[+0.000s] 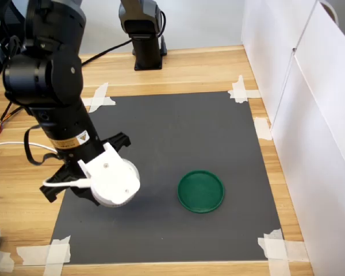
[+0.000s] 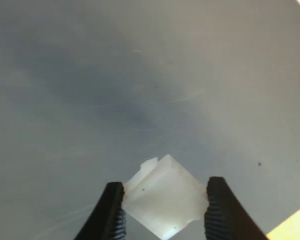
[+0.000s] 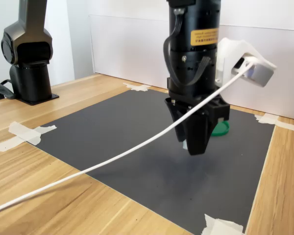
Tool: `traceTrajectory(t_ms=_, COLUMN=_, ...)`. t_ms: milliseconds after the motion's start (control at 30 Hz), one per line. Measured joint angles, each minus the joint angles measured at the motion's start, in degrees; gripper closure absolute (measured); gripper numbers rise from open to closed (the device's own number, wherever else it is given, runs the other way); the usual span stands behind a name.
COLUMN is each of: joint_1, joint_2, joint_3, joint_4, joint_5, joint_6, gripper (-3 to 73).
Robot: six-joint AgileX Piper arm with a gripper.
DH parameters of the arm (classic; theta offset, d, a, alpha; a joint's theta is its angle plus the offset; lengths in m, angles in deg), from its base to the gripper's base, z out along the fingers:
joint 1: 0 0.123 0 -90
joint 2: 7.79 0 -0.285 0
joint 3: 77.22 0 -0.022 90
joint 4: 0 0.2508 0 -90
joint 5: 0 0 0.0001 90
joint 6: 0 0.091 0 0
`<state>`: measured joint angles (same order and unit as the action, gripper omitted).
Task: Grasp a white terminal and put it in the green lid.
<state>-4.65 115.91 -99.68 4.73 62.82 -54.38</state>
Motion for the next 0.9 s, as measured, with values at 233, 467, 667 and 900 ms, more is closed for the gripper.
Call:
traceTrajectory(t_ms=233, joint_1=6.4, joint_2=-5.2, joint_3=0.0, joint_4=-1.7, joint_5=2.3, joint_6=3.5, gripper=32.4)
traceTrajectory(t_ms=467, joint_1=15.1, joint_2=-7.0, joint_3=1.2, joint_4=-2.2, joint_5=3.7, joint_6=7.1, gripper=32.4)
traceTrajectory(t_ms=667, joint_1=20.5, joint_2=-7.3, joint_3=9.2, joint_4=-4.7, joint_5=-1.4, joint_6=9.9, gripper=32.4)
traceTrajectory(t_ms=900, joint_1=21.3, joint_2=-5.6, joint_3=12.3, joint_4=-4.7, joint_5=-9.8, joint_6=11.8, gripper=32.4)
